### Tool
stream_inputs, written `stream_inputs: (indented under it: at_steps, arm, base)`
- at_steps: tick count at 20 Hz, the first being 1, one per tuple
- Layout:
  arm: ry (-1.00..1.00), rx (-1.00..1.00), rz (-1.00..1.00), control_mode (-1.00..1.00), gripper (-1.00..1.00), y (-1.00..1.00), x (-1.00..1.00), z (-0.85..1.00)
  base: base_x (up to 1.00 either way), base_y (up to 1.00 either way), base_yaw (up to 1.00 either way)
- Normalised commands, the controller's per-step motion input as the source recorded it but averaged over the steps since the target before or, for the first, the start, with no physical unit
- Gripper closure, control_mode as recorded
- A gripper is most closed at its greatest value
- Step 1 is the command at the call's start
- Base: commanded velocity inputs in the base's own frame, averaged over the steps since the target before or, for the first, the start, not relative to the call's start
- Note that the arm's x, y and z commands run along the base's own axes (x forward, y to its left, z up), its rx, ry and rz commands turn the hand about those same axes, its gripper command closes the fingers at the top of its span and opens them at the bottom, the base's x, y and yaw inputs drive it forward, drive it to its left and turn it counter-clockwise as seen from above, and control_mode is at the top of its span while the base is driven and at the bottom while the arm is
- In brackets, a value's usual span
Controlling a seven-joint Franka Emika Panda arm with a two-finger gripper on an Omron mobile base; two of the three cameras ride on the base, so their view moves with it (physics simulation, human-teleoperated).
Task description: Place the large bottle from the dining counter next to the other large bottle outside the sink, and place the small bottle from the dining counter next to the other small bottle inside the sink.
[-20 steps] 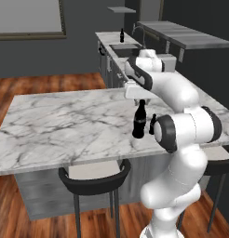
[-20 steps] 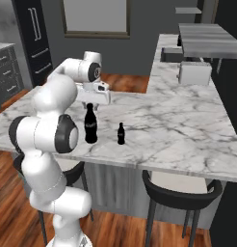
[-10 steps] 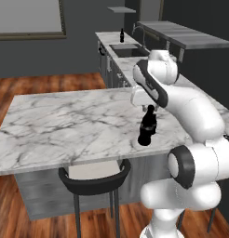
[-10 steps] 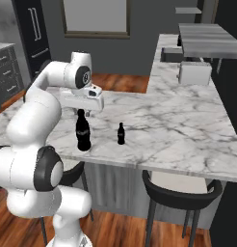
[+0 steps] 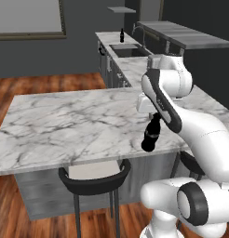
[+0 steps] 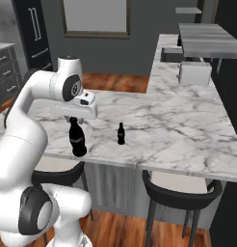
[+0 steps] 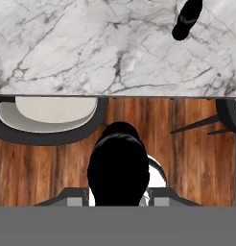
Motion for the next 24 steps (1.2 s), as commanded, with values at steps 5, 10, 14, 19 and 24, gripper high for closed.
stream_inputs:
  at_steps: [5, 10, 14, 19, 24]
  arm:
    - [0.01, 0.00, 0.00, -1.00, 1.00, 0.00, -0.05, 0.12]
    - [0.01, 0.00, 0.00, -1.00, 1.00, 0.00, -0.01, 0.01]
    - [0.00, 0.00, 0.00, -1.00, 1.00, 0.00, 0.00, 0.00]
    - [0.00, 0.00, 0.00, -1.00, 1.00, 0.00, 0.00, 0.00]
    - [0.00, 0.00, 0.00, 1.00, 1.00, 0.00, 0.00, 0.00]
  base:
    - [0.00, 0.00, 0.00]
    - [0.00, 0.00, 0.00]
    - [0.00, 0.00, 0.00]
    - [0.00, 0.00, 0.00]
    - [-0.16, 0.01, 0.00]
